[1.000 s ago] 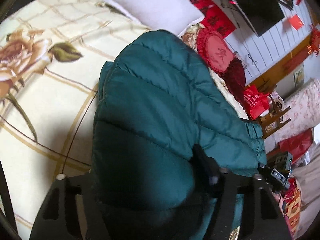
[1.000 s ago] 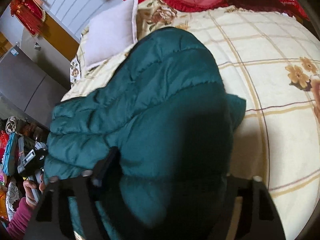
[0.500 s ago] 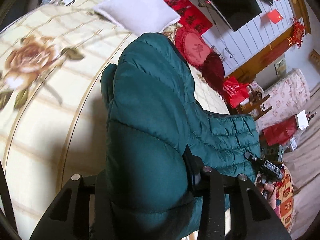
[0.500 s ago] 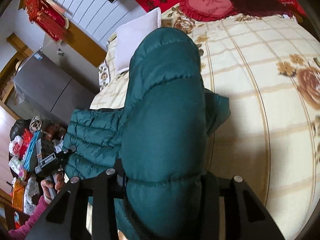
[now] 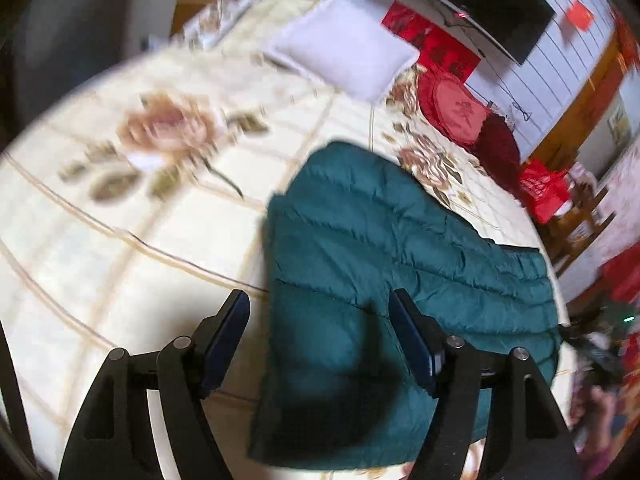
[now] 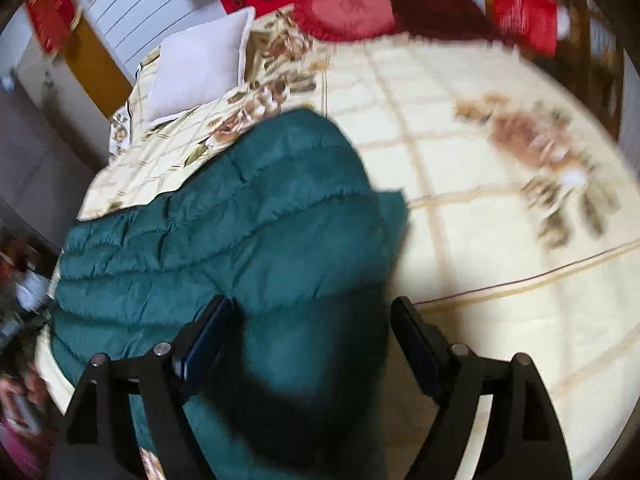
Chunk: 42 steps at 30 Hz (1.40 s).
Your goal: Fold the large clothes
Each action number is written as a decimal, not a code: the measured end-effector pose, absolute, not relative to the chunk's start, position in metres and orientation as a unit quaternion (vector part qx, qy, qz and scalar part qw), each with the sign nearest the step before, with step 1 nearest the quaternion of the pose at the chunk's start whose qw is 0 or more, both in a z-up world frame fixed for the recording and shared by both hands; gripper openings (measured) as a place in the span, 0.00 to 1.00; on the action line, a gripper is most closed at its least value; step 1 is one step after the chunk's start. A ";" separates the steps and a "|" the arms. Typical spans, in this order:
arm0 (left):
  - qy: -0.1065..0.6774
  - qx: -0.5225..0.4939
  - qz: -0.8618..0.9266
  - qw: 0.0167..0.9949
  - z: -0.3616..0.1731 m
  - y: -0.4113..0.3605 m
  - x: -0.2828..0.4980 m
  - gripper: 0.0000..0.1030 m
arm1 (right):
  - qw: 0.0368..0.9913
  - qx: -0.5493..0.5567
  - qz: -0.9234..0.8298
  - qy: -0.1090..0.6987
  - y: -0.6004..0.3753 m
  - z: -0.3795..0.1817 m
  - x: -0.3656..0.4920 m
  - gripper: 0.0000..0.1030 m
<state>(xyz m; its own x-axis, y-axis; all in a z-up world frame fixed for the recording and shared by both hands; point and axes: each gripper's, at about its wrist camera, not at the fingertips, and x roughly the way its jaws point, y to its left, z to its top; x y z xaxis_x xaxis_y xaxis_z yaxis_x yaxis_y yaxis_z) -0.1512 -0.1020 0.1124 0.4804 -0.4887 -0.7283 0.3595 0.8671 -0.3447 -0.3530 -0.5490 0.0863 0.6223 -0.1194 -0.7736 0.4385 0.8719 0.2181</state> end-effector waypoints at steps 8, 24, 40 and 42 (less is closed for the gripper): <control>0.370 0.007 -0.220 0.903 0.131 -0.124 -0.220 0.75 | 0.900 0.179 -0.148 0.370 -0.488 0.112 -0.392 0.83; 0.359 0.032 -0.223 0.906 0.114 -0.165 -0.288 0.75 | 0.918 0.115 -0.162 0.344 -0.391 0.100 -0.405 0.85; 0.324 0.058 -0.205 0.922 0.122 -0.174 -0.314 0.75 | 0.926 0.086 -0.150 0.337 -0.361 0.101 -0.406 0.85; 0.324 0.060 -0.204 0.922 0.122 -0.174 -0.314 0.75 | 0.926 0.088 -0.149 0.336 -0.361 0.101 -0.407 0.86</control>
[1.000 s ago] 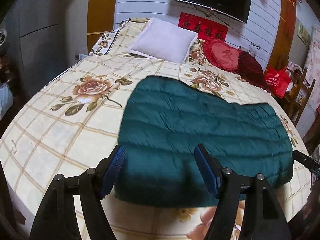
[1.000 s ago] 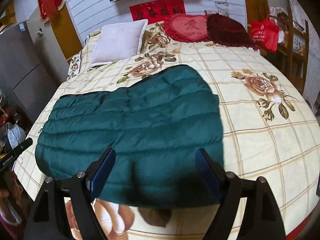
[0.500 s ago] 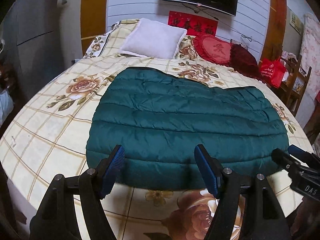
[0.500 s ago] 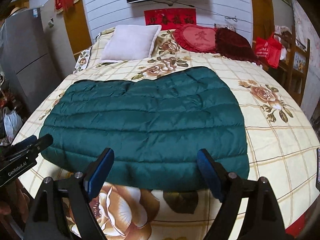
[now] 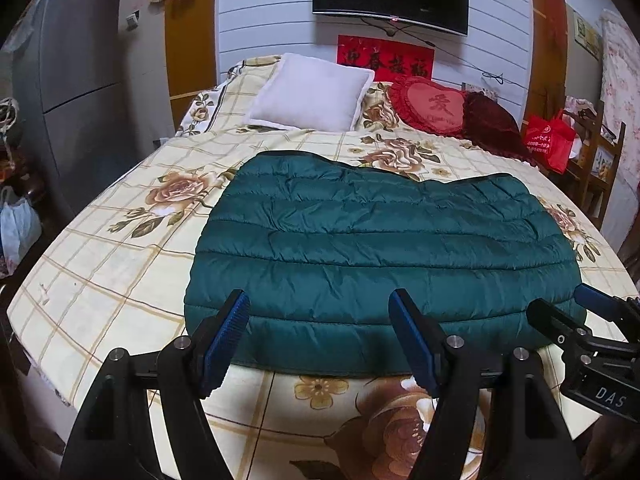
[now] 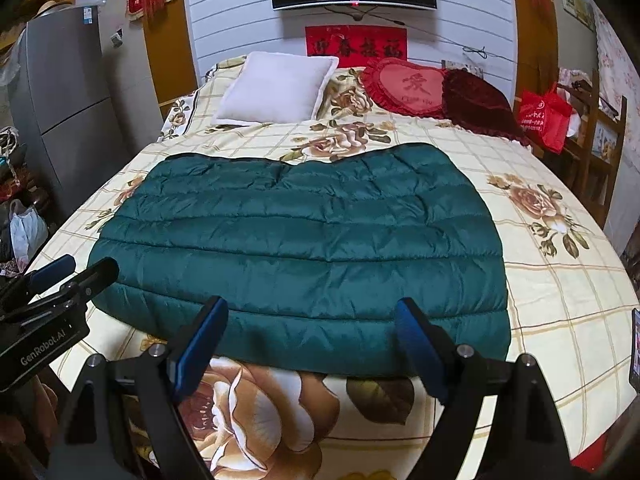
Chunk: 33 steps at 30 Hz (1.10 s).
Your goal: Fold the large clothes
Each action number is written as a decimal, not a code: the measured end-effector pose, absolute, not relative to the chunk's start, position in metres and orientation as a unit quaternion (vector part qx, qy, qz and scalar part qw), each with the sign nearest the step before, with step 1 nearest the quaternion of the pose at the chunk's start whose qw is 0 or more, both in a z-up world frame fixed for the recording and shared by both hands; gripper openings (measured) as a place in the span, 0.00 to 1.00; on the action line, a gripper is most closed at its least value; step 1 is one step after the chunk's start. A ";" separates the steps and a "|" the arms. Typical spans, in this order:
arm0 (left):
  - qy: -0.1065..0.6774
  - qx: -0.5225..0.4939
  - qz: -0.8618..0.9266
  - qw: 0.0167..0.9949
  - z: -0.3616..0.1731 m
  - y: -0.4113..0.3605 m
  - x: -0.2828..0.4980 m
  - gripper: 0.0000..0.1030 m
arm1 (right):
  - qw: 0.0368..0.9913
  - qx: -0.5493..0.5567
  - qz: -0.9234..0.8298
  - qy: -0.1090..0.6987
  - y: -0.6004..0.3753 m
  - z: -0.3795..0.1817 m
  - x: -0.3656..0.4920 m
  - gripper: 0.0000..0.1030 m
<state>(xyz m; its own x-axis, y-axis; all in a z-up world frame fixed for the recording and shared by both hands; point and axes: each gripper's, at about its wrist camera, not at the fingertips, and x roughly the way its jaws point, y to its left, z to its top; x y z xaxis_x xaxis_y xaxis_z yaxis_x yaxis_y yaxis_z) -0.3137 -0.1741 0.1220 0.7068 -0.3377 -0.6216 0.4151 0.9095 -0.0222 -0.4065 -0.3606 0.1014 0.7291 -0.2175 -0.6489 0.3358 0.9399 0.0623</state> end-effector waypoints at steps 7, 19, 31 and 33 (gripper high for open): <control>0.321 0.058 -0.201 0.924 0.124 -0.174 -0.316 0.75 | 0.926 0.087 -0.147 0.336 -0.359 0.102 -0.407 0.87; 0.324 0.065 -0.202 0.922 0.122 -0.174 -0.318 0.75 | 0.925 0.089 -0.144 0.340 -0.358 0.100 -0.407 0.87; 0.326 0.065 -0.203 0.921 0.120 -0.176 -0.317 0.75 | 0.923 0.092 -0.141 0.345 -0.358 0.096 -0.406 0.88; 0.326 0.065 -0.204 0.921 0.120 -0.176 -0.317 0.75 | 0.924 0.094 -0.141 0.344 -0.358 0.097 -0.406 0.88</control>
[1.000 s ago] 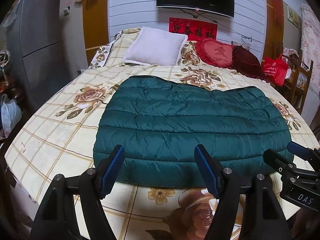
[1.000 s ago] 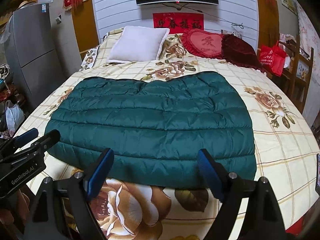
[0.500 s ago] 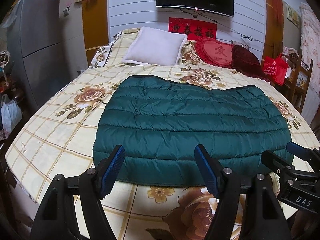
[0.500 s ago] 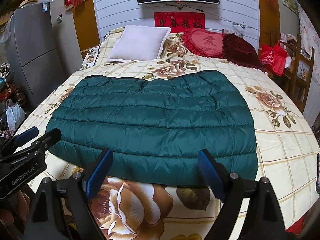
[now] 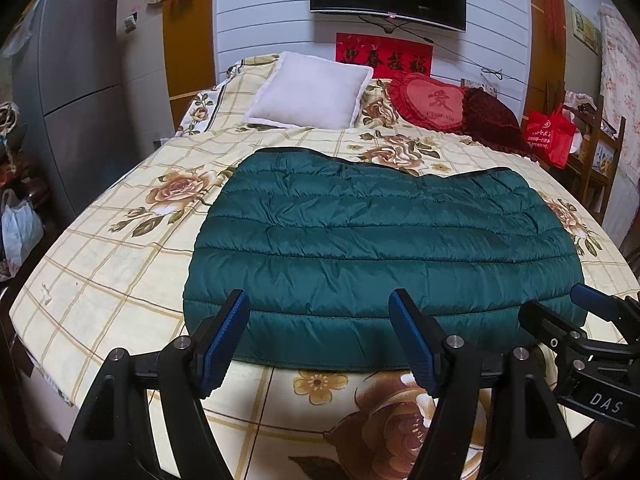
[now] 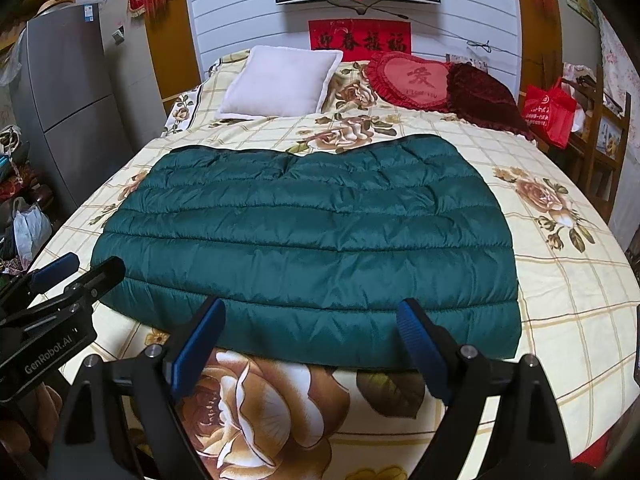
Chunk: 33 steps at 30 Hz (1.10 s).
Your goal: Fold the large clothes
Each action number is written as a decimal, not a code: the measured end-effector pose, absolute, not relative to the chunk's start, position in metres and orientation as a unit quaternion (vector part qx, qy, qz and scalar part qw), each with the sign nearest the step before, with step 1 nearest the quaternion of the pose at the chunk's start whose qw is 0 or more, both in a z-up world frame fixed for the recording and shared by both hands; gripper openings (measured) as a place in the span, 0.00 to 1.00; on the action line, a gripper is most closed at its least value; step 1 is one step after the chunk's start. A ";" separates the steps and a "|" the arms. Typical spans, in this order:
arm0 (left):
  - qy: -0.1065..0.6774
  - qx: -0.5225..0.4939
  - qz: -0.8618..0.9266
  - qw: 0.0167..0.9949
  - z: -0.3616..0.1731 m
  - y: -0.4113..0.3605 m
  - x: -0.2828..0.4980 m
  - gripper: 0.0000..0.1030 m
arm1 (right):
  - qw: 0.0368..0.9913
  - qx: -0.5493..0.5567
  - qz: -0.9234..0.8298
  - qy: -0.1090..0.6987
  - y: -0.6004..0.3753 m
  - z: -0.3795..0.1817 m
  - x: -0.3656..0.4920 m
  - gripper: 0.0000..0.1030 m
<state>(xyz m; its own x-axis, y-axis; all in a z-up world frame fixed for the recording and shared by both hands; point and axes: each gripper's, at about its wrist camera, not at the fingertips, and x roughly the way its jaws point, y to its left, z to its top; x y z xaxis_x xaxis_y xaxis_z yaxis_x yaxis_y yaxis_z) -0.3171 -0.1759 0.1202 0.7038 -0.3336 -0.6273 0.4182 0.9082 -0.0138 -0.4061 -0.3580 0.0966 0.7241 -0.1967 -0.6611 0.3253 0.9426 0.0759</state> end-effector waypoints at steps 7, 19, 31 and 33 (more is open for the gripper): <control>0.326 0.064 -0.206 0.920 0.120 -0.177 -0.317 0.75 | 0.922 0.096 -0.140 0.347 -0.360 0.096 -0.406 0.88; 0.332 0.063 -0.206 0.918 0.118 -0.178 -0.315 0.75 | 0.921 0.099 -0.139 0.349 -0.359 0.093 -0.404 0.88; 0.341 0.066 -0.210 0.914 0.114 -0.182 -0.311 0.75 | 0.919 0.104 -0.136 0.354 -0.362 0.088 -0.401 0.88; 0.339 0.068 -0.210 0.915 0.114 -0.183 -0.311 0.75 | 0.919 0.106 -0.135 0.354 -0.363 0.088 -0.400 0.88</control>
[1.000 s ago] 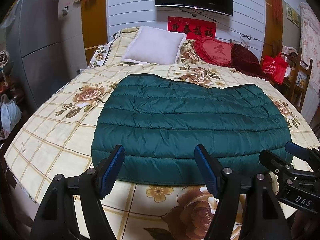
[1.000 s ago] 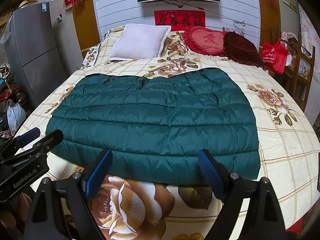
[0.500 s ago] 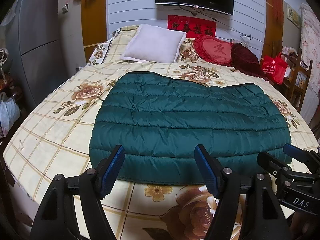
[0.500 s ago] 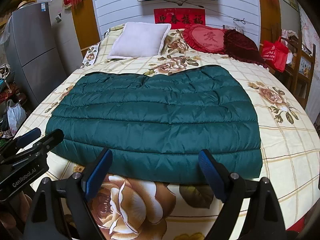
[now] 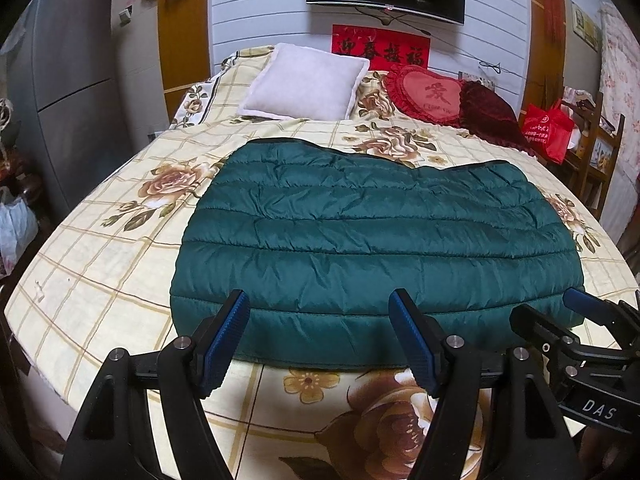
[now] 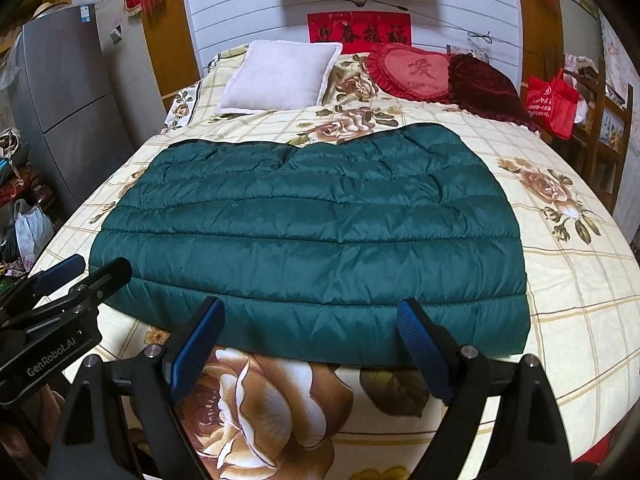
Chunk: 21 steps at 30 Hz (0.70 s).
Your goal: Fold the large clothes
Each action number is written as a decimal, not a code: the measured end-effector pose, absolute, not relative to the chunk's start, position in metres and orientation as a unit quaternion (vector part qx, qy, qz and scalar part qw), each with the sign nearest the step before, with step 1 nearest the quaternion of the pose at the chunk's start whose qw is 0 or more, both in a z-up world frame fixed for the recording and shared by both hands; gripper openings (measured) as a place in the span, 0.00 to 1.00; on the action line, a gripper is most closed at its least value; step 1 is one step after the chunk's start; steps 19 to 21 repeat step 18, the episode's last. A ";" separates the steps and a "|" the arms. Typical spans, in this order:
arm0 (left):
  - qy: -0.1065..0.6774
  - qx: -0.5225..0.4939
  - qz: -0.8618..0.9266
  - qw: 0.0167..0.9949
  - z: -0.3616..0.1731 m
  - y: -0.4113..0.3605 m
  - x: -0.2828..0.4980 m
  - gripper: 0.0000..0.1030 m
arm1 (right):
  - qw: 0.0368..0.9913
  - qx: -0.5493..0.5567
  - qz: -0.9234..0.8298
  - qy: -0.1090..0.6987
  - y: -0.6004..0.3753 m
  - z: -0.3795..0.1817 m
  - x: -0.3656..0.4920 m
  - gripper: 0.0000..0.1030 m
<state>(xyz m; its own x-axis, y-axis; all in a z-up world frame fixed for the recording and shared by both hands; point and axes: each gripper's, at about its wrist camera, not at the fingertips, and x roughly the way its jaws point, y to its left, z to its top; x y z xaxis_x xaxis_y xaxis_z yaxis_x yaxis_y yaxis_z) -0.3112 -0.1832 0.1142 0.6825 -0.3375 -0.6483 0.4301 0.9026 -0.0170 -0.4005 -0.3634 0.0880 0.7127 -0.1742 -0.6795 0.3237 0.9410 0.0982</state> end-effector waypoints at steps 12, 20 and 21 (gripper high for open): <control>0.332 0.076 -0.212 0.916 0.113 -0.186 -0.312 0.75 | 0.918 0.108 -0.134 0.358 -0.364 0.085 -0.398 0.88; 0.323 0.075 -0.216 0.918 0.112 -0.183 -0.308 0.75 | 0.917 0.108 -0.134 0.361 -0.366 0.083 -0.396 0.88; 0.323 0.075 -0.216 0.918 0.112 -0.183 -0.308 0.75 | 0.917 0.108 -0.134 0.361 -0.366 0.083 -0.396 0.88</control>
